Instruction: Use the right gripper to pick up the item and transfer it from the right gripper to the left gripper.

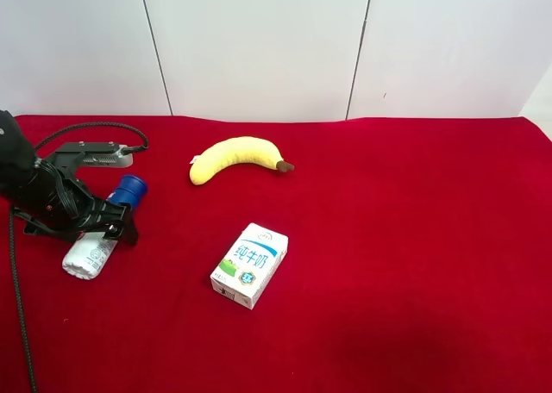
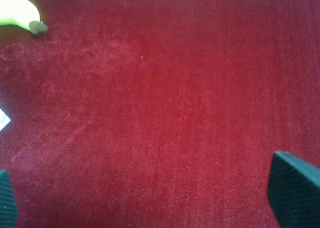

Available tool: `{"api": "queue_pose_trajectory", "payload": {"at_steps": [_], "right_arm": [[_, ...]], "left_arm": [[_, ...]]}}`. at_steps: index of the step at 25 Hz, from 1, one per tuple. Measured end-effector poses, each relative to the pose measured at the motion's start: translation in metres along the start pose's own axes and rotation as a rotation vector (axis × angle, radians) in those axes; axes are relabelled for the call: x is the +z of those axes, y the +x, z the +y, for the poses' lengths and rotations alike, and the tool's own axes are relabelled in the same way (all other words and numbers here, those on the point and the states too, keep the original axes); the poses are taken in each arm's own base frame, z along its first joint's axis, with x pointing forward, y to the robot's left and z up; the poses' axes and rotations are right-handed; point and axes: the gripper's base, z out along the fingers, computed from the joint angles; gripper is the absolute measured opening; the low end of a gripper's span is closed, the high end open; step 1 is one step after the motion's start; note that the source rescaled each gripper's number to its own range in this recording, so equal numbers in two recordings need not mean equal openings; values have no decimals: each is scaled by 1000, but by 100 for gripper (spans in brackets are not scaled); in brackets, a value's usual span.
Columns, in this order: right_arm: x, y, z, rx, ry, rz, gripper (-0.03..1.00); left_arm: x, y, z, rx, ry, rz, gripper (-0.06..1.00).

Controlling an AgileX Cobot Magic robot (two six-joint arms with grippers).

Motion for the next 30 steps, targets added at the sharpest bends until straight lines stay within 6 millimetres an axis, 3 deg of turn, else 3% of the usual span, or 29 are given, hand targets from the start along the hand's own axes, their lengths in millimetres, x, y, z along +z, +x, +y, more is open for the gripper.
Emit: {"api": "queue_pose_trajectory", "payload": {"at_steps": [6,10,15,20,25,30], "right_arm": [[0,0,0,0,0,0,96],[0,0,0,0,0,0,96],[0,0,0,0,0,0,96],[0,0,0,0,0,0,96],[0,0,0,0,0,0,96],[0,0,0,0,0,0,96]], "left_arm": [[-5,-2,-1,0,2,-16,100],[-28,-6,-3,24,6,-70,100],[-74,-5,-9,71,19,-146,100],[-129,9,-16,108,45,-215,100],[-186,37,-23,131,71,-321,100],[-231,78,-28,175,94,-389,100]]}}
